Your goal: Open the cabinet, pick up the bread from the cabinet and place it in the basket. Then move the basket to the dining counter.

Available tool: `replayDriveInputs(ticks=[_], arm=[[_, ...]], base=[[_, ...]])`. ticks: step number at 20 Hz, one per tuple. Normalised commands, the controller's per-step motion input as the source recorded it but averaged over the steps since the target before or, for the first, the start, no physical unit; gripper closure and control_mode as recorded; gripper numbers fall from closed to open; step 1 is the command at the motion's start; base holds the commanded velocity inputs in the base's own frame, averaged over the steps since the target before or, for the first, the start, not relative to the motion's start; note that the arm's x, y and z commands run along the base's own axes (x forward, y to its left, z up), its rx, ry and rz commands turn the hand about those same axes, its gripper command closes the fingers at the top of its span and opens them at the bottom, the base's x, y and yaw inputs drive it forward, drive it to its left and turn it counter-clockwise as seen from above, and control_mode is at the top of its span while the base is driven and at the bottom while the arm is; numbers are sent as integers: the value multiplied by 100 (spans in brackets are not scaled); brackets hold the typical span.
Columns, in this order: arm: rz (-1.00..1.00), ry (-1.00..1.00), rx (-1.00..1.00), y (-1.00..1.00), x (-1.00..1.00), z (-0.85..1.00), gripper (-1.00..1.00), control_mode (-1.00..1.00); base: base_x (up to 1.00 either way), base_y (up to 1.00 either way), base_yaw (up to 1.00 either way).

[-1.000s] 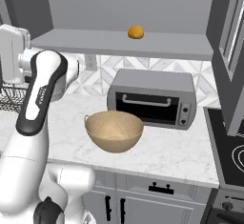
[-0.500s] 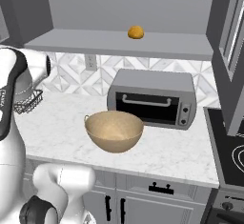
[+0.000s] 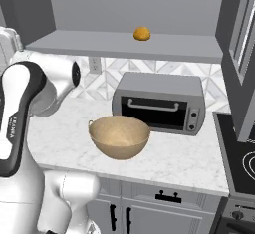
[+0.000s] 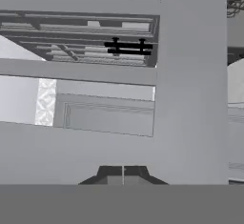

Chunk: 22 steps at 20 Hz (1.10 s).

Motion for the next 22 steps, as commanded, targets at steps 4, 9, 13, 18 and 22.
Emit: replayDriveInputs(ticks=[4, 9, 13, 18, 22], arm=[[-22, -16, -31, -76, 8, 0, 100, -100], [-28, -24, -48, -62, 3, 0, 100, -100], [-29, -23, -52, -56, 7, 0, 100, -100], [-33, -29, -57, -34, 3, -1, -100, -100], [-30, -9, -36, -51, 29, 0, -100, -100]], base=[[0, 0, 0], [0, 0, 0], [0, 0, 0], [0, 0, 0], [0, 0, 0]])
